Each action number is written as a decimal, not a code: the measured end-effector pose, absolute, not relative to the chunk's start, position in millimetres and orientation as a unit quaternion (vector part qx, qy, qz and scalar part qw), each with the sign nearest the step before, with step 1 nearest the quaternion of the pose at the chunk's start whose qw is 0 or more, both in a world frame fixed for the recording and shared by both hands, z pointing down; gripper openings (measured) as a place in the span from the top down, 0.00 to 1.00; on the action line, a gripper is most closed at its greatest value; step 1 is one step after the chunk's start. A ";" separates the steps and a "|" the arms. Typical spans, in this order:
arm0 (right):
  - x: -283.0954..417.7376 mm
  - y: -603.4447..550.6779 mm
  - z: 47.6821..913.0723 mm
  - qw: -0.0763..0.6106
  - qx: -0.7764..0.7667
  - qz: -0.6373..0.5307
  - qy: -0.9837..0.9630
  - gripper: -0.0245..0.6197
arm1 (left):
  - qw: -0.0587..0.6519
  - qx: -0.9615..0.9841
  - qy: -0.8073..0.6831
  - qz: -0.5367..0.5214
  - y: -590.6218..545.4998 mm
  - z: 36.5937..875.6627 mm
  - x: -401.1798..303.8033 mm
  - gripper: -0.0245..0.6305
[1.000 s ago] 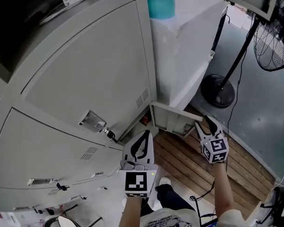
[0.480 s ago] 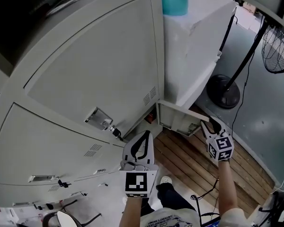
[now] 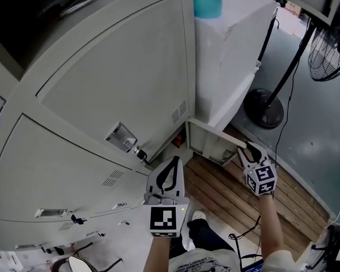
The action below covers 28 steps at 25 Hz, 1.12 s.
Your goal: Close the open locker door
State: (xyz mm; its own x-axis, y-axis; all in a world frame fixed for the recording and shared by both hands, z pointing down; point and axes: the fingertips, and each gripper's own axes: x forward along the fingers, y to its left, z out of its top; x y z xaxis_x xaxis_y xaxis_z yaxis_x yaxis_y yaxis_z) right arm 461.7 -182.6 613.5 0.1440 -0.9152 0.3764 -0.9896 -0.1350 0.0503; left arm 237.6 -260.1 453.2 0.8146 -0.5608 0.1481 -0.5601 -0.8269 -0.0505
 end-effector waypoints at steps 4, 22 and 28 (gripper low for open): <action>446.7 -175.9 613.9 0.150 0.744 0.129 -0.638 0.77 | 0.006 -0.955 0.287 -0.076 -257.6 450.5 225.6 0.96; 341.3 -157.6 612.2 0.156 0.755 0.137 -0.622 0.82 | 0.005 -0.964 0.259 -0.059 -257.6 432.6 148.8 0.96; 308.6 -163.4 611.7 0.157 0.746 0.138 -0.632 0.82 | 0.001 -0.964 0.262 -0.055 -261.2 430.4 124.5 0.96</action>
State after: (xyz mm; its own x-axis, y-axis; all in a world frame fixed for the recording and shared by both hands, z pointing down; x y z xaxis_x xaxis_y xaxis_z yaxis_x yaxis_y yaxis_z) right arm 308.6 -163.4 611.7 0.1630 -0.9003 0.4037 -0.9866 -0.1519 0.0596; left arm 124.5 -261.2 430.4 0.8571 -0.5043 0.1055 -0.5040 -0.8631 -0.0308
